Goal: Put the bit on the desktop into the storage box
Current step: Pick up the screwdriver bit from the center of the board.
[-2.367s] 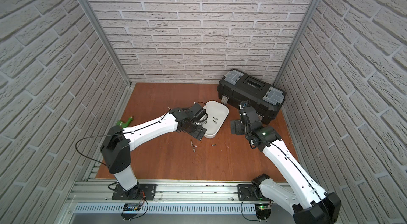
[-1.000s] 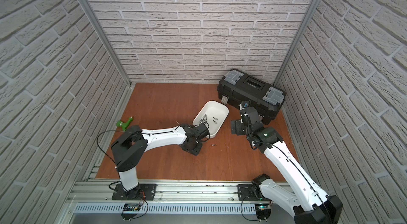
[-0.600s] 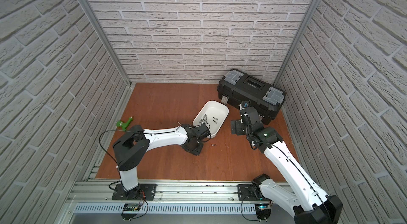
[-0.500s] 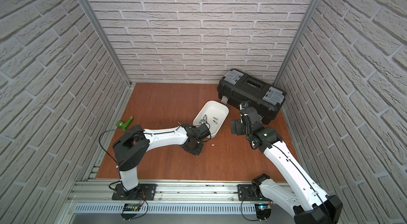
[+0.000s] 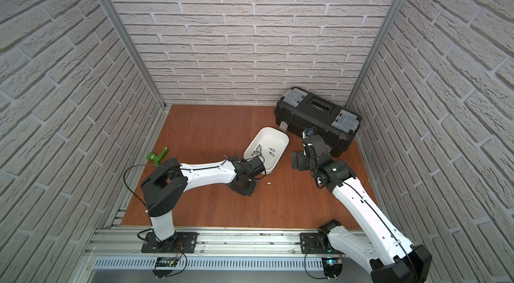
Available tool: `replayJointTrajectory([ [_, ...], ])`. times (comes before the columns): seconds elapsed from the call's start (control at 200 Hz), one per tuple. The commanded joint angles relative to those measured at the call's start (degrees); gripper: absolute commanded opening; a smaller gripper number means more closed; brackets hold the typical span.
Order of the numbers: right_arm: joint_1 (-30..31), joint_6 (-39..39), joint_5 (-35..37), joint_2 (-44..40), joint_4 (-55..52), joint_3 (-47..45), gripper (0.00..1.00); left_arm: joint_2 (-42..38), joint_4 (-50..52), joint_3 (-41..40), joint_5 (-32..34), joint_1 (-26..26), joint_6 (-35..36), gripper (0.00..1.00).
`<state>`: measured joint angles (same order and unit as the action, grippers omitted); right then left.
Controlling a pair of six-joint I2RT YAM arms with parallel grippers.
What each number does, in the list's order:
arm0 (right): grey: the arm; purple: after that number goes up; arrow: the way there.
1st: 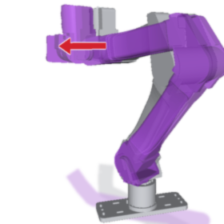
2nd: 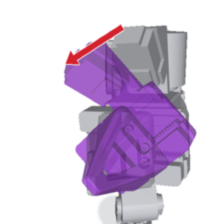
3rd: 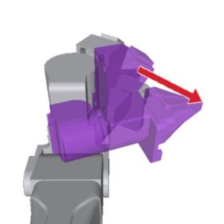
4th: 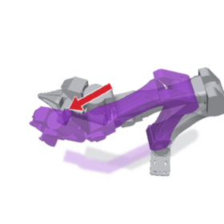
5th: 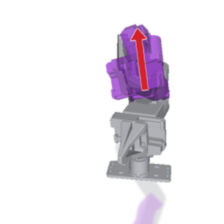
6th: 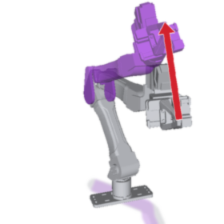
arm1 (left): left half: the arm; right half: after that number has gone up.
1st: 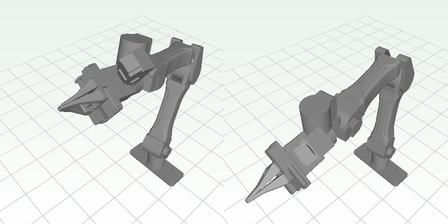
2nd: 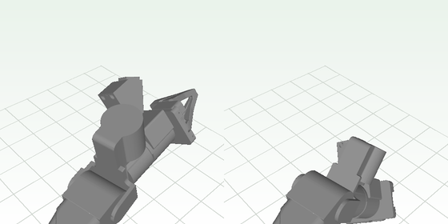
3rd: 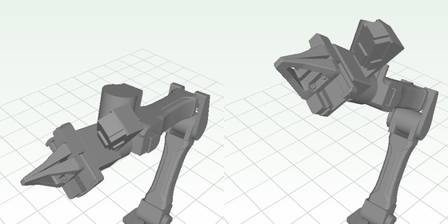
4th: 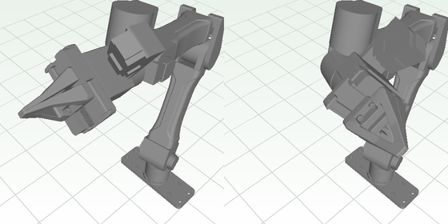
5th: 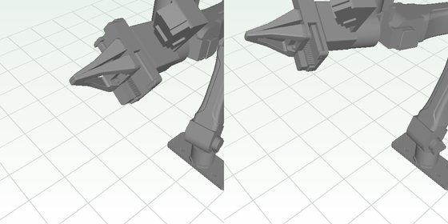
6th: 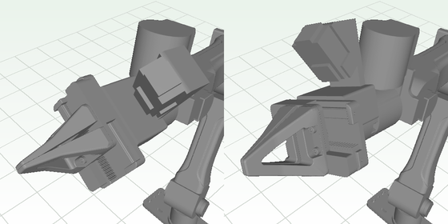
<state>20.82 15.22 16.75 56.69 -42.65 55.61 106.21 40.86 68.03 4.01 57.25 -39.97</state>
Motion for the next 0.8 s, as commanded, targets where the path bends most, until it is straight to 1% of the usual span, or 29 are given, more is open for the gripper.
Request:
replayJointTrajectory([
  [0.0, -0.4, 0.9, -0.1, 0.0, 1.8, -0.5, 0.99, -1.8, 2.2, -1.6, 1.4, 0.1, -0.4, 0.1],
  [0.18, -0.5, 1.0, -0.5, 0.4, 1.8, -0.2, 0.99, -4.5, 2.3, -1.2, 1.6, 0.1, 0.9, 0.08],
  [0.41, -0.4, 0.8, -0.5, 0.6, 1.8, 0.3, 0.99, -10.4, 6.8, 1.2, 4.2, -0.6, 3.1, 0.08],
  [0.58, -0.4, 0.9, -0.8, 0.7, 1.8, 0.5, 0.99, -13.2, 8.3, 3.8, 4.5, -3.3, 6.6, 0.08],
  [0.795, -0.4, 0.5, -0.3, 0.1, 1.0, 0.7, 0.99, -12.5, 7.4, 7.7, 3.4, -7.6, 11.6, 0.07],
])
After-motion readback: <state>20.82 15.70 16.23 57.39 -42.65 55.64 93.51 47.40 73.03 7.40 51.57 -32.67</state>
